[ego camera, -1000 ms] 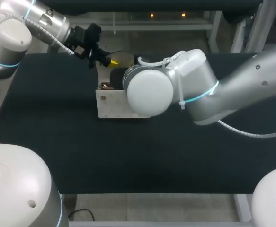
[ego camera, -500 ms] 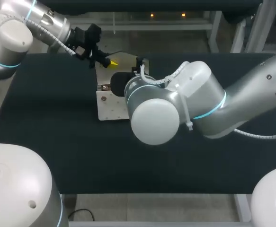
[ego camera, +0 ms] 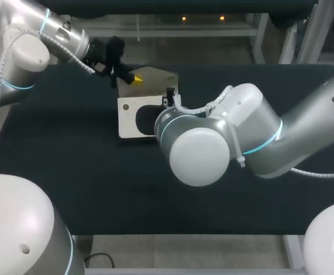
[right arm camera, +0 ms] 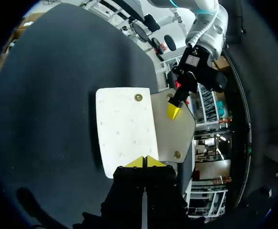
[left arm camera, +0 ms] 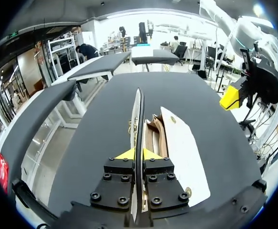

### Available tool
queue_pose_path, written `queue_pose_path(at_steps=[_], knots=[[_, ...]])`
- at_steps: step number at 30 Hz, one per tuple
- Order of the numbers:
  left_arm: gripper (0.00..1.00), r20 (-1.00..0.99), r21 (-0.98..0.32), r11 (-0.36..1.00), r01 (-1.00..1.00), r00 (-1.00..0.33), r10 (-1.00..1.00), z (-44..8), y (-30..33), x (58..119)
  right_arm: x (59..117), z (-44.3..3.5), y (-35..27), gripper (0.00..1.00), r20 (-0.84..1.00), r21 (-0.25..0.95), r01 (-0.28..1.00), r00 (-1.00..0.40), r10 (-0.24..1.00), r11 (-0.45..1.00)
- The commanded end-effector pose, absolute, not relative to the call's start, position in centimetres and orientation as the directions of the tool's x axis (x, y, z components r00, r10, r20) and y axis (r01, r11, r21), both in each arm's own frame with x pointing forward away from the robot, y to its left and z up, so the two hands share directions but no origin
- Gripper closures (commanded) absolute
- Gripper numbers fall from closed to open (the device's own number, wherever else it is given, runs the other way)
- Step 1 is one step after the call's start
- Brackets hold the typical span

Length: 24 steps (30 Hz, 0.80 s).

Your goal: Pick up the bag, open it, inspect its contents, close it, and place it on the opposite side

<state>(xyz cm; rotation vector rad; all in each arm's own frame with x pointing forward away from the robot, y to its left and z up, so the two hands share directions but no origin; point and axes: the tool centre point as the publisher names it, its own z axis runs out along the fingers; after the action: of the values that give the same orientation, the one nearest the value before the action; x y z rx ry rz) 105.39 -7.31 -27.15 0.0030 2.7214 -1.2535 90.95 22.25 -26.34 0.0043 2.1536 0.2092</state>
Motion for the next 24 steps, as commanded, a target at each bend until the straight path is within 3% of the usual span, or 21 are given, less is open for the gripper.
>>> queue_pose_path(at_steps=[1,15,24], knots=[[1.0,-0.24,-0.746,0.653,0.129,-0.967,-0.083,-27.9,-7.2,104.3,91.3,-26.8,21.9,1.0,-0.818,0.164,-0.103,-0.571,0.076,0.981],[1.0,-0.24,-0.746,0.653,0.129,-0.967,-0.083,-27.9,-7.2,104.3,91.3,-26.8,21.9,1.0,-0.818,0.164,-0.103,-0.571,0.076,0.981],[1.0,-0.376,-0.683,0.696,0.222,-0.924,-0.074,-29.1,-7.1,106.0,89.4,-28.6,23.3,1.0,-0.819,0.147,-0.125,-0.571,0.05,0.981]])
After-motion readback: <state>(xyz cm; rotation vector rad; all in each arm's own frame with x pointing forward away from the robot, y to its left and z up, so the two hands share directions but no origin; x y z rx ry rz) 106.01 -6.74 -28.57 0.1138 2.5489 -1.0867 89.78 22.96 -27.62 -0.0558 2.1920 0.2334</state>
